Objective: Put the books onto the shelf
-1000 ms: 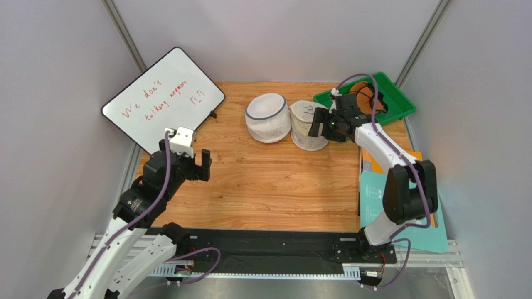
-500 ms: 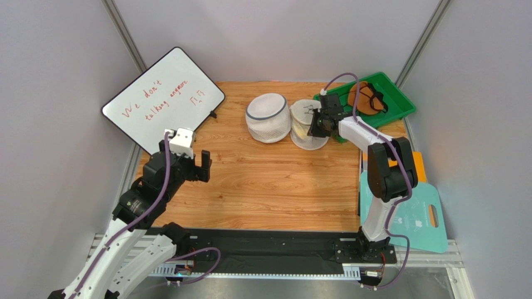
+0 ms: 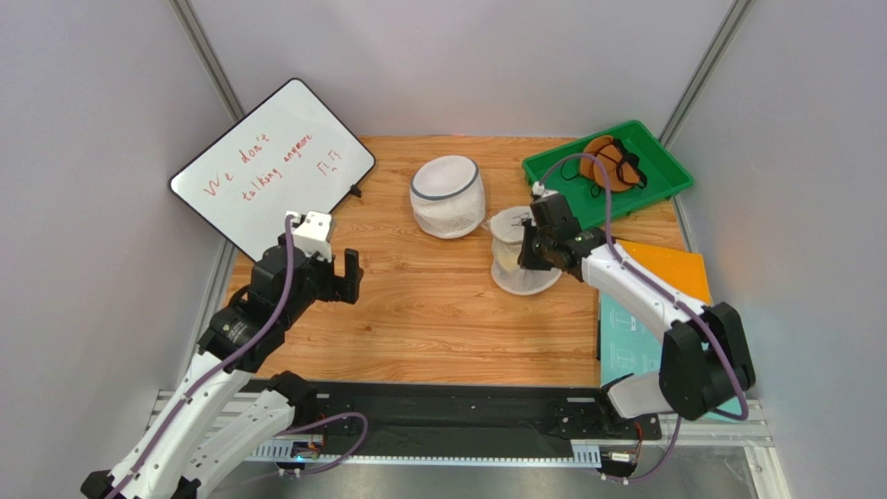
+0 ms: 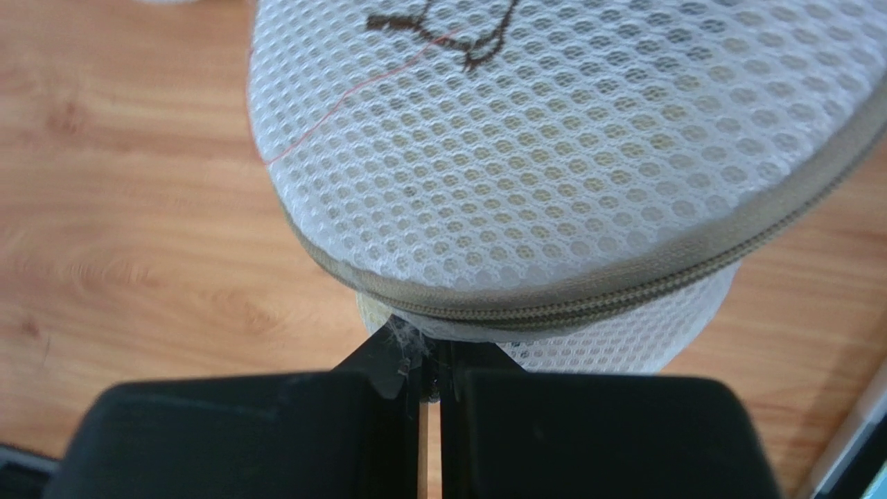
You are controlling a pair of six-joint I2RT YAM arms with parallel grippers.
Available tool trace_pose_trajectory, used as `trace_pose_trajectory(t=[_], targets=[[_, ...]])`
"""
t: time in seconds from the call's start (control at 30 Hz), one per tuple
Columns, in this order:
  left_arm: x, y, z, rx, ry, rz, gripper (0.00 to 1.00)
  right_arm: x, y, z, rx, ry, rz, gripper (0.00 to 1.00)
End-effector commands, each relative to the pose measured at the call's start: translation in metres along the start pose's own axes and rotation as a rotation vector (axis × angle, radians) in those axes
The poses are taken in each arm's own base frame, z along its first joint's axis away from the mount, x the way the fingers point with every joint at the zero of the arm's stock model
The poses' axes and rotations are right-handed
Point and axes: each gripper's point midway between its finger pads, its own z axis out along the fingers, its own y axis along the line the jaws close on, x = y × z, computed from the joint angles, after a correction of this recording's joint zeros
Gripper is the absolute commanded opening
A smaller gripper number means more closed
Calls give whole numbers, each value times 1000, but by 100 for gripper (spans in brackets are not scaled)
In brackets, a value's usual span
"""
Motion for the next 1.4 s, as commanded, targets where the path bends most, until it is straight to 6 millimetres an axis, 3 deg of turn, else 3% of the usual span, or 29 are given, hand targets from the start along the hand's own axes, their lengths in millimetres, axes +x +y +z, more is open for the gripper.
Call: trace_pose_trajectory(t=[0.0, 0.03, 0.07, 0.1, 0.13, 0.17, 0.23, 0.27, 0.3, 0.4, 0.6, 0.8, 1.07, 1.17, 1.27, 1.37], targets=[[-13, -34, -1, 153, -14, -154, 98, 43, 38, -22, -89, 23, -21, 0], [-1, -46, 5, 201, 30, -209, 98, 50, 47, -23, -124, 24, -9, 0], [-2, -55, 9, 241, 18, -241, 97, 65, 51, -23, -143, 42, -5, 0], [1, -65, 13, 277, 33, -306, 97, 78, 70, -25, -199, 54, 5, 0], [20, -77, 20, 326, 88, -332, 97, 88, 77, -25, -215, 69, 4, 0], [15, -88, 23, 371, 63, -355, 96, 99, 83, -24, -226, 84, 1, 0], [32, -101, 31, 398, 108, -404, 96, 129, 101, -23, -247, 127, -26, 0], [29, -111, 32, 431, 96, -402, 96, 139, 108, -23, -258, 141, -39, 0], [34, -115, 34, 437, 112, -409, 96, 153, 123, -28, -287, 150, -75, 0], [47, -121, 41, 417, 158, -387, 96, 177, 141, -33, -297, 179, -126, 0], [68, -110, 54, 343, 173, -366, 97, 187, 149, -37, -311, 196, -185, 0], [100, -88, 61, 214, 228, -386, 96, 190, 137, -42, -341, 176, -253, 0], [118, -106, 67, 290, 262, -554, 90, 193, 128, -44, -360, 163, -311, 0], [129, -117, 70, 337, 293, -610, 84, 192, 129, -45, -371, 153, -325, 0], [123, -129, 70, 406, 282, -666, 70, 192, 127, -43, -364, 156, -321, 0], [119, -130, 69, 411, 275, -670, 52, 194, 124, -40, -352, 162, -316, 0]])
